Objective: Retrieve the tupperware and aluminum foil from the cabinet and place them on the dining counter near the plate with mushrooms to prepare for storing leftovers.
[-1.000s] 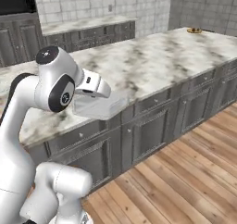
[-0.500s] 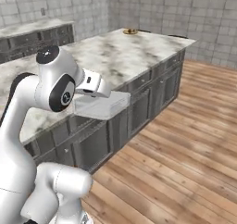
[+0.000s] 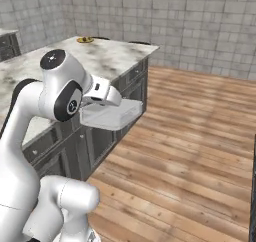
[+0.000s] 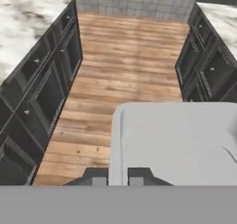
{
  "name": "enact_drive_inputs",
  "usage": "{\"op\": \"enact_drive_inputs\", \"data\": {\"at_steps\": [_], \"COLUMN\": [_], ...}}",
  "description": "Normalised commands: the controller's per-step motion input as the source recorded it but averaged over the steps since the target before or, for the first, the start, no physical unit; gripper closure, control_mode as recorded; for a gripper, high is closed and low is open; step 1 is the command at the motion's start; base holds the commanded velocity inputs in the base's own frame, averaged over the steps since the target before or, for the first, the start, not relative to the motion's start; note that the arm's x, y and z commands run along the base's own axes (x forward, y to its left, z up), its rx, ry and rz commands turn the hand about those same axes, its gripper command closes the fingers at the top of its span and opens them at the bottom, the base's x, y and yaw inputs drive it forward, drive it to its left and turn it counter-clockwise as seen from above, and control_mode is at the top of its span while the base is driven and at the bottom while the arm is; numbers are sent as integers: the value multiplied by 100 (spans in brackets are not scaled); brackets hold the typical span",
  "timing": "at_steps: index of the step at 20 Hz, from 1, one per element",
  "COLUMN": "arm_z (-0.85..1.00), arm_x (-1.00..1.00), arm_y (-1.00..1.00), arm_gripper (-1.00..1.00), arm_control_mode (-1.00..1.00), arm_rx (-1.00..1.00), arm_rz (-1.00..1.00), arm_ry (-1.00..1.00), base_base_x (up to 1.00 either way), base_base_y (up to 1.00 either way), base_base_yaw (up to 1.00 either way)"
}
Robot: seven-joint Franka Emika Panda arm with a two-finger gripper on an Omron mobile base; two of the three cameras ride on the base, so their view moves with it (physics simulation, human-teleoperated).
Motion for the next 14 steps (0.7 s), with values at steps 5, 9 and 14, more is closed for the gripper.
{"op": "enact_drive_inputs", "data": {"at_steps": [5, 9, 14], "arm_z": [0, 0, 0], "arm_x": [0, 0, 0], "arm_y": [0, 0, 0], "arm_gripper": [100, 100, 100], "arm_control_mode": [100, 100, 100], "arm_rx": [0, 0, 0], "arm_rz": [0, 0, 0], "arm_ry": [0, 0, 0], "base_base_x": [100, 100, 100], "base_base_y": [-39, -35, -32], "base_base_yaw": [-18, -7, -6]}}
